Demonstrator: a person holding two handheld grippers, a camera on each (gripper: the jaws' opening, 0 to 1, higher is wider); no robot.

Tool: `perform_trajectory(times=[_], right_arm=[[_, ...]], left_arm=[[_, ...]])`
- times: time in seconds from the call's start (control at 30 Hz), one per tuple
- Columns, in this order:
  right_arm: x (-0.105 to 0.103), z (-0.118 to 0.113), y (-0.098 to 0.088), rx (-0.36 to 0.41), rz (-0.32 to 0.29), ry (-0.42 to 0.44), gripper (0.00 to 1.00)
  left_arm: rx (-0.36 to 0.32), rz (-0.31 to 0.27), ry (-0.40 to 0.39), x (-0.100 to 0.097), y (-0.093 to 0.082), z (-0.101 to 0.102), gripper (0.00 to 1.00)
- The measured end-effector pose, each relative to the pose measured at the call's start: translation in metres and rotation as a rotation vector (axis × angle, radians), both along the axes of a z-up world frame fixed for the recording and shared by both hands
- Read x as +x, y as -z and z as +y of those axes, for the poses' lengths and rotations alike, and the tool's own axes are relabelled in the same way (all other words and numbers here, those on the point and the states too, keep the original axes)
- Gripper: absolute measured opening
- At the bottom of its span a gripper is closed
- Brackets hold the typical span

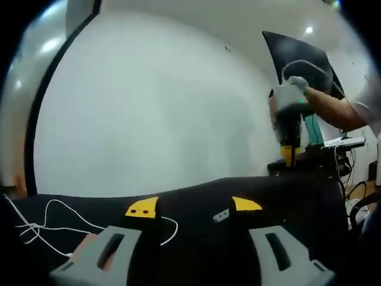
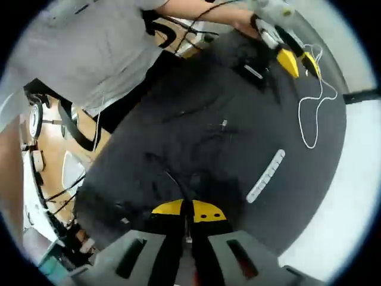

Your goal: Grab the wires, straighten them and put them on the rack

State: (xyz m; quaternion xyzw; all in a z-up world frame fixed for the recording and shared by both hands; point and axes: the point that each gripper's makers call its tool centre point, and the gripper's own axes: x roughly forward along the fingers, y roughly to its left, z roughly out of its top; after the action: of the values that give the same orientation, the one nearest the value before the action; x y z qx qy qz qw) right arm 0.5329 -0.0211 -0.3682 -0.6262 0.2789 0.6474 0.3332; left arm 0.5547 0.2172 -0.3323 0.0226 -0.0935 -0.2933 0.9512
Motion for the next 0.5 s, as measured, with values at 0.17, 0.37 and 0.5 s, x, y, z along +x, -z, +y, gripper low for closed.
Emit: perform_trajectory(times=[0.17, 0.37, 0.5], right_arm=[[0.045, 0.024, 0.028, 0.067, 0.011, -0.019, 0.03], [0.086, 0.024, 0.048, -0.035, -0.048, -0.072, 0.03], [0.103, 0.029, 0.050, -0.045, -0.063, -0.085, 0.03]], left_arm=[[0.001, 0.006, -0.001, -0.003, 0.002, 0.000, 0.42], [0.022, 0.005, 0.000, -0.004, 0.003, -0.002, 0.42], [0.037, 0.008, -0.008, -0.003, 0.006, -0.002, 0.42]])
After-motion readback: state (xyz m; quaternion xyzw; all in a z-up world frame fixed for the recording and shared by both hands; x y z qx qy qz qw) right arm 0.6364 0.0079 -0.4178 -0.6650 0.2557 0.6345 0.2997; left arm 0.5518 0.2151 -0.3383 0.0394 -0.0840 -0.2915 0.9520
